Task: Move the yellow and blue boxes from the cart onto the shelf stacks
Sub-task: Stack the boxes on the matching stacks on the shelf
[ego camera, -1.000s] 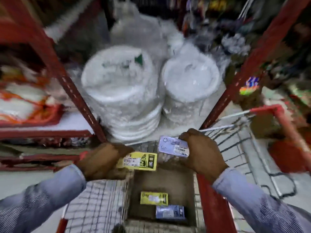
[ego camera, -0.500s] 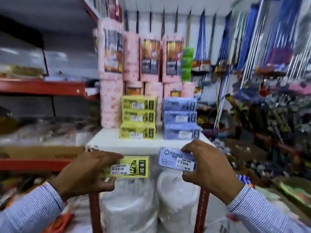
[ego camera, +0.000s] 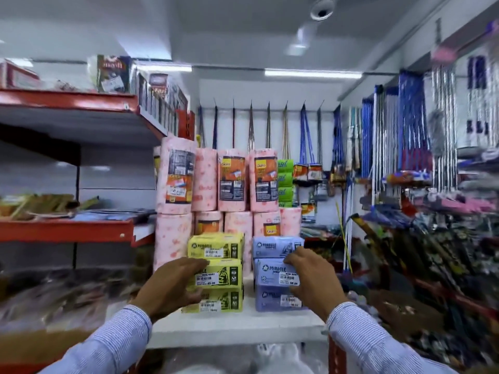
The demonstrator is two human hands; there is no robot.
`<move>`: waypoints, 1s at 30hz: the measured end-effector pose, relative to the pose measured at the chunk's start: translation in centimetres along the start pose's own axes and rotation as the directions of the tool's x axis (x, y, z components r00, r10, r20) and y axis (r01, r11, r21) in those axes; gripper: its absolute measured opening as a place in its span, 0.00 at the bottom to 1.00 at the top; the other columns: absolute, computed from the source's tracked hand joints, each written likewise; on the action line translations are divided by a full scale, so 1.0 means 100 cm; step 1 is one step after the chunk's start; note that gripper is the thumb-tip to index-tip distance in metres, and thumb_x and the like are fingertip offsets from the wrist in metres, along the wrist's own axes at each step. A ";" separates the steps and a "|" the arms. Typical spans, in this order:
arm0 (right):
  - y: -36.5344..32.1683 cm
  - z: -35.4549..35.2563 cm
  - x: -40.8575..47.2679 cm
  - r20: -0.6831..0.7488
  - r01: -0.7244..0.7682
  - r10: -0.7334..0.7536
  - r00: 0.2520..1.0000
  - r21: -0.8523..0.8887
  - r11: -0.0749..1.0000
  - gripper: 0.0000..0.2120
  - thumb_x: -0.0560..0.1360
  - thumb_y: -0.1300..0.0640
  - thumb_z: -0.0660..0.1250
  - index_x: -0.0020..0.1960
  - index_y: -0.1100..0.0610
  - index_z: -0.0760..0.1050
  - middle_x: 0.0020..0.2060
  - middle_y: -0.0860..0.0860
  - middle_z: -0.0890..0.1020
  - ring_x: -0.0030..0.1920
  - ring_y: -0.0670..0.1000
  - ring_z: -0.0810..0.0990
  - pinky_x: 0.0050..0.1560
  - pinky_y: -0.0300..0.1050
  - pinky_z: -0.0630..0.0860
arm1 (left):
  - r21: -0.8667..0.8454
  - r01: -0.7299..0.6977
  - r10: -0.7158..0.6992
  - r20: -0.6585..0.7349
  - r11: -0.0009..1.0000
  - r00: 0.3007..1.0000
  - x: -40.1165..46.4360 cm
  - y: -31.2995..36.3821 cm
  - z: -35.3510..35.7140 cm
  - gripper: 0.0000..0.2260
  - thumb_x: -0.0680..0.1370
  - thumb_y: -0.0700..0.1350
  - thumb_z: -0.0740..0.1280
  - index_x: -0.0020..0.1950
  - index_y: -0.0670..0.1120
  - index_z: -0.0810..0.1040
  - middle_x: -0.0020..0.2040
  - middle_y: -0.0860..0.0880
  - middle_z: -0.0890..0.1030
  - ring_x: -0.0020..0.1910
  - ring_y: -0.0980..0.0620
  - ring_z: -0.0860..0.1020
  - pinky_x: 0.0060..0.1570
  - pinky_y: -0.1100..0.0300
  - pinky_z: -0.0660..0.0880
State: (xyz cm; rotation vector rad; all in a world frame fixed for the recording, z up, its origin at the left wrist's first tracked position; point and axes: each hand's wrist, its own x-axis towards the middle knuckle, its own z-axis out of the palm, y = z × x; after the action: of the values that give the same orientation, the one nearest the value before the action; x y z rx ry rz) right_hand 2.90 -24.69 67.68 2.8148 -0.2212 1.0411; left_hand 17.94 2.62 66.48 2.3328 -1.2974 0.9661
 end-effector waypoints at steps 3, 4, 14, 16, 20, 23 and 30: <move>0.001 0.009 0.009 0.023 0.012 -0.011 1.000 -0.040 0.999 0.20 0.69 0.58 0.75 0.58 0.51 0.75 0.55 0.49 0.77 0.55 0.51 0.77 0.51 0.47 0.78 | -0.039 0.013 -0.011 0.043 0.999 0.999 0.011 -0.004 0.007 0.24 0.68 0.50 0.76 0.63 0.50 0.78 0.57 0.50 0.84 0.52 0.51 0.81 0.52 0.58 0.78; 0.001 0.012 0.011 0.038 0.016 -0.014 0.999 -0.056 0.998 0.19 0.69 0.59 0.75 0.58 0.52 0.75 0.56 0.49 0.77 0.55 0.52 0.77 0.51 0.48 0.79 | -0.052 0.013 -0.010 0.065 0.999 0.998 0.014 -0.005 0.009 0.23 0.69 0.49 0.76 0.62 0.51 0.78 0.56 0.50 0.84 0.51 0.52 0.81 0.52 0.58 0.78; 0.007 0.029 0.018 0.033 -0.011 0.013 0.999 -0.048 0.999 0.19 0.65 0.60 0.78 0.55 0.52 0.79 0.49 0.48 0.79 0.48 0.51 0.77 0.47 0.47 0.78 | -0.096 0.089 -0.079 0.111 0.991 0.991 0.017 -0.011 0.026 0.23 0.73 0.47 0.74 0.67 0.51 0.75 0.62 0.51 0.81 0.58 0.52 0.78 0.58 0.58 0.74; 0.008 0.031 0.018 0.032 -0.012 0.014 0.999 -0.050 0.999 0.19 0.66 0.60 0.77 0.56 0.52 0.80 0.49 0.48 0.79 0.47 0.50 0.76 0.47 0.47 0.79 | -0.091 0.088 -0.079 0.106 0.992 0.991 0.018 -0.010 0.025 0.22 0.74 0.46 0.74 0.66 0.51 0.75 0.62 0.50 0.81 0.57 0.51 0.78 0.58 0.57 0.74; 0.009 0.033 0.016 0.031 -0.002 0.004 1.000 -0.057 0.998 0.20 0.68 0.58 0.77 0.60 0.51 0.80 0.50 0.49 0.79 0.49 0.51 0.76 0.48 0.48 0.79 | -0.100 0.137 -0.123 0.142 0.985 0.982 0.020 -0.009 0.024 0.20 0.75 0.43 0.73 0.66 0.51 0.76 0.62 0.49 0.81 0.57 0.49 0.79 0.57 0.56 0.76; 0.008 0.035 0.014 0.020 -0.003 0.004 1.000 -0.065 0.998 0.20 0.69 0.57 0.77 0.60 0.51 0.80 0.50 0.49 0.79 0.48 0.51 0.76 0.47 0.48 0.80 | -0.108 0.187 -0.168 0.164 0.977 0.972 0.020 -0.008 0.025 0.19 0.75 0.42 0.72 0.66 0.50 0.76 0.62 0.47 0.82 0.57 0.48 0.80 0.56 0.55 0.78; 0.006 0.041 0.007 -0.029 0.006 -0.008 1.000 -0.072 0.997 0.18 0.72 0.58 0.73 0.61 0.54 0.76 0.56 0.52 0.77 0.53 0.53 0.75 0.51 0.48 0.79 | -0.011 0.162 -0.159 0.132 0.987 0.978 0.012 -0.003 0.033 0.25 0.76 0.46 0.71 0.72 0.50 0.68 0.73 0.45 0.72 0.71 0.45 0.69 0.70 0.50 0.67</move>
State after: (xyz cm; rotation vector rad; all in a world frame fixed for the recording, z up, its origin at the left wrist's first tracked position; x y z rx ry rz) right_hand 5.88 -26.02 65.11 2.7327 -0.2408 1.0507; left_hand 19.98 0.24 64.88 2.4752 -1.1373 0.7569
